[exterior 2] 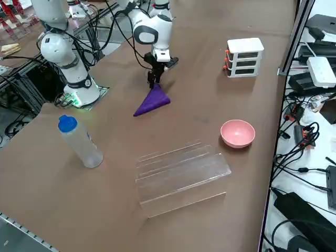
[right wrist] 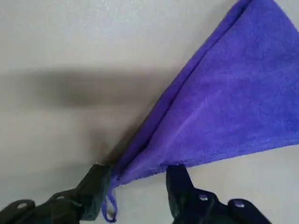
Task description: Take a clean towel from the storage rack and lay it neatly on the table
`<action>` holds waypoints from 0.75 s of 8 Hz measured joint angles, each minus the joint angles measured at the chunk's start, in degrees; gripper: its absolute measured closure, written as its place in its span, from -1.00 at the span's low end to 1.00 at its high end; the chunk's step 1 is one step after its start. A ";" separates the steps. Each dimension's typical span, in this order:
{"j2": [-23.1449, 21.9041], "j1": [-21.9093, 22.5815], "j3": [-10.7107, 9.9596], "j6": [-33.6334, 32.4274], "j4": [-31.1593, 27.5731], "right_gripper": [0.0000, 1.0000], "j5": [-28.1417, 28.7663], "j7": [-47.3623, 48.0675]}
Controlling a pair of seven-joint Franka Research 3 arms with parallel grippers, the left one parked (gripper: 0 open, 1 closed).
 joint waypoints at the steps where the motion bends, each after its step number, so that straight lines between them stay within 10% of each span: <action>1: 0.08 0.00 -0.02 0.01 0.01 -0.50 -0.15 0.06; 6: -0.73 0.00 -0.17 -1.62 0.97 -0.47 -0.41 0.81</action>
